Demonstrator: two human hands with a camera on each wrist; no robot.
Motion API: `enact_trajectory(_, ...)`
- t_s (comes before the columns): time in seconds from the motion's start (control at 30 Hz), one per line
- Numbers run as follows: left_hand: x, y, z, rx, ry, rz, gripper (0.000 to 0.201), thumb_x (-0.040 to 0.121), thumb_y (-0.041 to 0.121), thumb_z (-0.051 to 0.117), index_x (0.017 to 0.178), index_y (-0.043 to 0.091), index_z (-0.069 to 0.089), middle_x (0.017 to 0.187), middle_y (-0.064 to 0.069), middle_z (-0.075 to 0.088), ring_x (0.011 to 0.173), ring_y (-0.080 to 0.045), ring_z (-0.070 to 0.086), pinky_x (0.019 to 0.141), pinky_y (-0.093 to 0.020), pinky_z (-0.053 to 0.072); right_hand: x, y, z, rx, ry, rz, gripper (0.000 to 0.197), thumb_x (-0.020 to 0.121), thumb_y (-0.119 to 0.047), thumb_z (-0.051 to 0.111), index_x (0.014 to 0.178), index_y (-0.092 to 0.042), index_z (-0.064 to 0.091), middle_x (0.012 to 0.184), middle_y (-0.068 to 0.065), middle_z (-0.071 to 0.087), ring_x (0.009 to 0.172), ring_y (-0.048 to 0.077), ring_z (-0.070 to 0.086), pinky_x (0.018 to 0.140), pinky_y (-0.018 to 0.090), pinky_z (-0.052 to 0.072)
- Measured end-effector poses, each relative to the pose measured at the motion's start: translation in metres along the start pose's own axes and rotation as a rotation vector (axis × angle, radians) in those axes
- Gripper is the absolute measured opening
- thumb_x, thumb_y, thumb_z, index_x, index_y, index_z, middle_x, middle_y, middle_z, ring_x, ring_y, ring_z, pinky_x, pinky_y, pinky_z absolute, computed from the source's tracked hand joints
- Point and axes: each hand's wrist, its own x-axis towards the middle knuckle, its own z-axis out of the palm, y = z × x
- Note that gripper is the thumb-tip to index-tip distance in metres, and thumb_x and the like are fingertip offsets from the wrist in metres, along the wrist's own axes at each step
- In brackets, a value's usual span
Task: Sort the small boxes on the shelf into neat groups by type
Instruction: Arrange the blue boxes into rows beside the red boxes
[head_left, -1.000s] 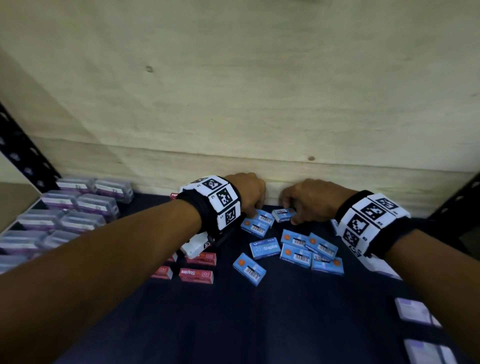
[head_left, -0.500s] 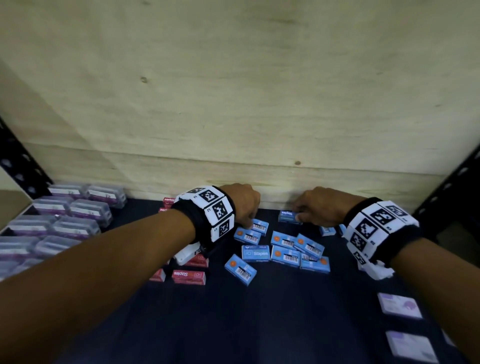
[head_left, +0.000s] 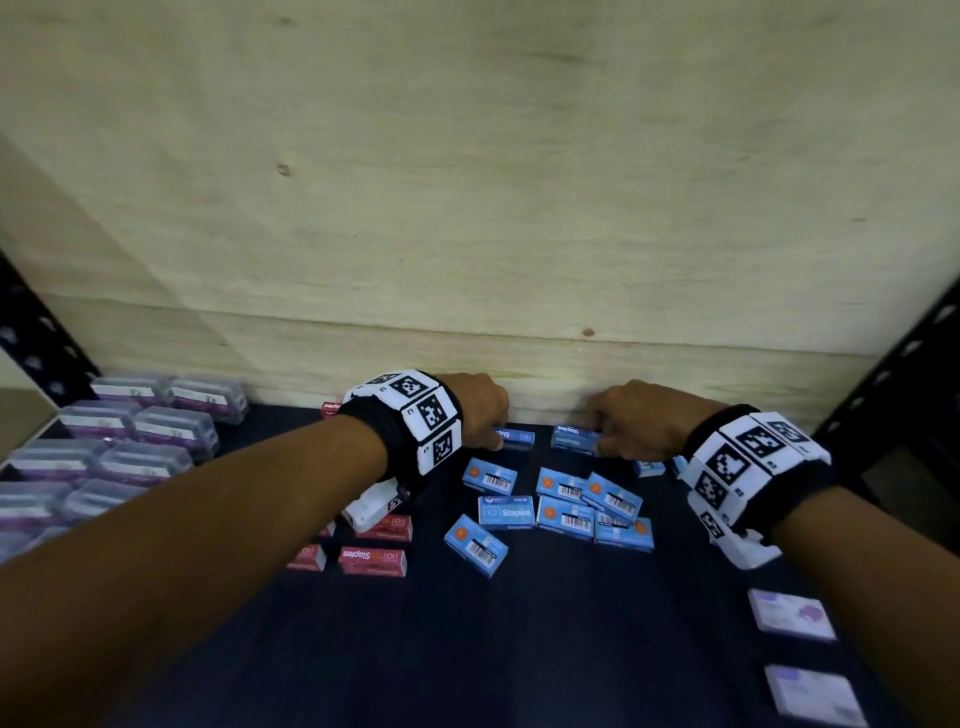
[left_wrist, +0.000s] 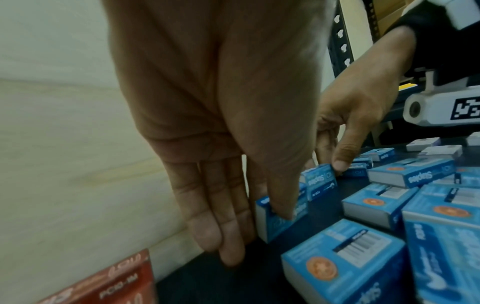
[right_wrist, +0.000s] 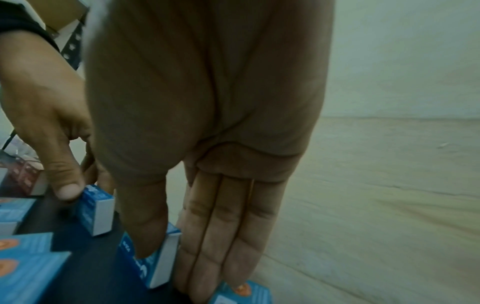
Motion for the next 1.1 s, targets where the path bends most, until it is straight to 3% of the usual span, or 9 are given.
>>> enact_trajectory(0.07, 0.002, -0.002, 0.002, -0.002, 0.037, -0.005, 0.035, 0.097, 0.037, 0.055, 0.117, 0.009, 0.065, 0.113, -0.011, 0.065, 0.098, -0.029, 0.062, 0.075, -0.031, 0.046, 0.0, 0.001, 0.0, 0.018, -0.001, 0.003, 0.02, 0.093, -0.03, 0.062, 0.109, -0.019, 0.059, 0.11, 0.002, 0.064, 0.097, 0.021, 0.06, 0.079, 0.031, 0.047)
enact_trajectory(0.27, 0.001, -0.003, 0.003, -0.058, 0.088, 0.012, 0.032, 0.094, 0.03, 0.062, 0.122, 0.015, 0.06, 0.12, -0.007, 0.06, 0.105, -0.026, 0.06, 0.079, -0.028, 0.044, -0.003, 0.0, 0.001, 0.085, 0.031, 0.015, 0.017, 0.092, -0.033, 0.061, 0.1, -0.023, 0.05, 0.092, -0.004, 0.055, 0.086, 0.017, 0.055, 0.063, 0.025, 0.038)
enact_trajectory(0.4, -0.001, -0.001, 0.001, -0.081, 0.104, 0.054, 0.032, 0.092, 0.027, 0.065, 0.123, 0.02, 0.059, 0.119, -0.005, 0.059, 0.102, -0.025, 0.06, 0.08, -0.031, 0.046, -0.005, 0.005, -0.001, 0.122, 0.037, 0.022, 0.02, 0.091, -0.038, 0.061, 0.102, -0.031, 0.046, 0.095, -0.004, 0.057, 0.085, 0.016, 0.056, 0.067, 0.029, 0.041)
enact_trajectory(0.57, -0.001, 0.005, -0.002, -0.067, 0.152, 0.078, 0.029, 0.09, 0.024, 0.067, 0.118, 0.019, 0.063, 0.116, -0.005, 0.061, 0.1, -0.025, 0.061, 0.08, -0.032, 0.049, -0.008, 0.002, -0.008, 0.086, 0.087, -0.012, 0.014, 0.089, -0.028, 0.064, 0.098, -0.028, 0.053, 0.092, -0.007, 0.057, 0.087, 0.016, 0.057, 0.069, 0.026, 0.041)
enact_trajectory(0.7, -0.002, 0.003, -0.003, -0.064, 0.158, 0.031, 0.026, 0.089, 0.028, 0.069, 0.112, 0.017, 0.064, 0.114, -0.006, 0.06, 0.099, -0.026, 0.06, 0.072, -0.029, 0.043, -0.004, -0.01, -0.007, 0.081, 0.104, -0.061, 0.019, 0.09, -0.024, 0.063, 0.081, -0.032, 0.048, 0.079, -0.013, 0.055, 0.08, 0.014, 0.054, 0.062, 0.024, 0.037)
enact_trajectory(0.83, -0.006, -0.001, -0.001, -0.027, 0.134, -0.02, 0.028, 0.09, 0.031, 0.066, 0.113, 0.016, 0.061, 0.113, -0.007, 0.059, 0.098, -0.027, 0.06, 0.07, -0.029, 0.042, 0.003, -0.02, -0.001, 0.048, 0.099, -0.081, 0.012, 0.091, -0.034, 0.064, 0.096, -0.026, 0.056, 0.096, -0.003, 0.061, 0.089, 0.019, 0.058, 0.073, 0.03, 0.045)
enact_trajectory(1.0, -0.007, -0.003, 0.001, 0.028, 0.083, -0.04, 0.028, 0.093, 0.033, 0.06, 0.114, 0.014, 0.057, 0.11, -0.009, 0.059, 0.095, -0.027, 0.06, 0.07, -0.03, 0.044, 0.003, -0.018, 0.003, 0.002, 0.112, -0.062, 0.019, 0.09, -0.04, 0.065, 0.098, -0.024, 0.058, 0.1, -0.002, 0.06, 0.09, 0.02, 0.057, 0.072, 0.031, 0.046)
enact_trajectory(1.1, -0.008, 0.0, 0.0, 0.031, 0.075, -0.027, 0.029, 0.095, 0.033, 0.059, 0.116, 0.014, 0.052, 0.101, -0.008, 0.056, 0.085, -0.025, 0.055, 0.068, -0.032, 0.042, -0.003, -0.013, 0.003, 0.02, 0.116, -0.049, 0.019, 0.089, -0.037, 0.067, 0.103, -0.025, 0.062, 0.103, -0.004, 0.058, 0.092, 0.018, 0.057, 0.074, 0.031, 0.047)
